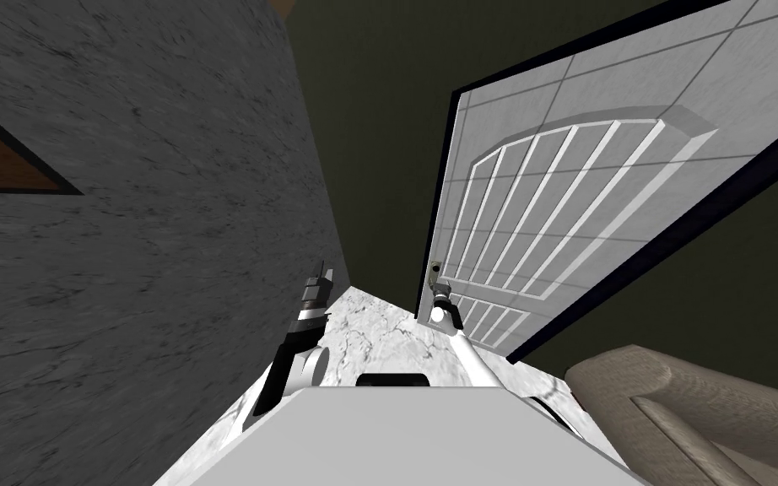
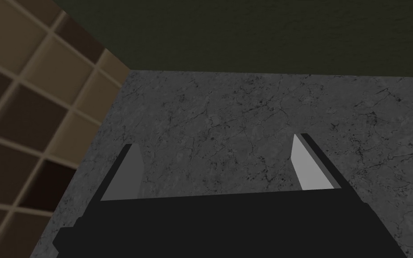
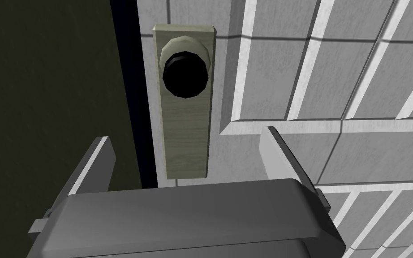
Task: Pull the door open
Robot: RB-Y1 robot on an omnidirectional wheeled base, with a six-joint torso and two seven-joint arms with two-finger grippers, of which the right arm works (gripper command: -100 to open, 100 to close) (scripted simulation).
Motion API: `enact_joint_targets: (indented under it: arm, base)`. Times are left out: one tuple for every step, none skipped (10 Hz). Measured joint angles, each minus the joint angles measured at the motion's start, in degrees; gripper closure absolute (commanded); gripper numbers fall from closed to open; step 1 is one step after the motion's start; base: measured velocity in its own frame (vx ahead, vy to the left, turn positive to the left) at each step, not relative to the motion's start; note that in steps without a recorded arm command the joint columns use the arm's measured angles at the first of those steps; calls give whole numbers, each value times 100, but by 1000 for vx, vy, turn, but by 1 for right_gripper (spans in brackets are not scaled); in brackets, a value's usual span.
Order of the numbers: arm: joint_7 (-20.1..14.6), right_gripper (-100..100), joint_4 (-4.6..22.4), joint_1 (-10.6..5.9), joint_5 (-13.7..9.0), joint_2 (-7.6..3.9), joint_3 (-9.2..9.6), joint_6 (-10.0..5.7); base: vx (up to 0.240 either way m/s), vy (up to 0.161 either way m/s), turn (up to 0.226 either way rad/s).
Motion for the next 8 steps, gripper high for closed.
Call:
enact_joint_targets:
  arm:
    - [-82,-100,14,-17,-97,17,19,8]
    - [-102,-100,16,-19,-108,19,22,8]
    - [-171,-100,35,11,-125,-88,-1,14]
    - [-286,-100,88,22,-136,-197,-6,1]
    - [-392,-100,27,106,-172,-352,-49,46]
    - [-465,-100,-16,179,-190,-438,-75,70]
    - [-522,-100,-68,248,-212,-525,-104,93]
    - [-549,-100,-173,343,-243,-601,-152,145]
  base:
    - [-21,-15,11]
    - [114,51,128]
    - [165,68,127]
    - [186,20,127]
    - [170,22,109]
    - [129,24,71]
    - [97,11,70]
    - [54,0,19]
